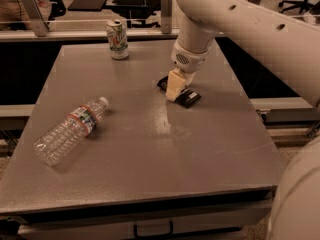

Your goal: Move rxbar chocolate near water bottle

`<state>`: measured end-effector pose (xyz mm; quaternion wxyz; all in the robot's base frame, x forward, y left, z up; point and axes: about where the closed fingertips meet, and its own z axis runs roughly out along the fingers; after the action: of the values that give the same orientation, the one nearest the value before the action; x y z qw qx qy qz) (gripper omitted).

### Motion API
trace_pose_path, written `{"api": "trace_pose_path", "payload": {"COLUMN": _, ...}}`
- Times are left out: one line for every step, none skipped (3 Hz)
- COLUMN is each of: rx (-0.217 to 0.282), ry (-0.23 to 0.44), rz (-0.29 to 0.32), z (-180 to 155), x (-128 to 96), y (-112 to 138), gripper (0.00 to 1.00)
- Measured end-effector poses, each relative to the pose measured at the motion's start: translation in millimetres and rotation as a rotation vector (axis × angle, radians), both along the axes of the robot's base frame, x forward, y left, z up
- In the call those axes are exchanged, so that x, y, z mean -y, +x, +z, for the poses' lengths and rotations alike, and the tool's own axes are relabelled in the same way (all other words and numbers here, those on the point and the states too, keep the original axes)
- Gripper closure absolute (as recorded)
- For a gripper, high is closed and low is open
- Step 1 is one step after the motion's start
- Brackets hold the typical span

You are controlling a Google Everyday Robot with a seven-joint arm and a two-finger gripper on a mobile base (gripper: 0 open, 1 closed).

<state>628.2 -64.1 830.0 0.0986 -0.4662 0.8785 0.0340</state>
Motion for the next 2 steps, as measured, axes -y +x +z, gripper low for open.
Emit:
{"api": "trace_pose_path", "payload": {"rx": 0.002, "ry": 0.005, "rz": 0.02, "z": 2.9, "x": -3.8, "y": -4.7, "gripper": 0.71}}
{"api": "trace_pose_path", "payload": {"rx": 0.017, "ry": 0.021, "rz": 0.061, "z": 12.0, "x": -10.8, "y": -11.5, "gripper": 0.95}}
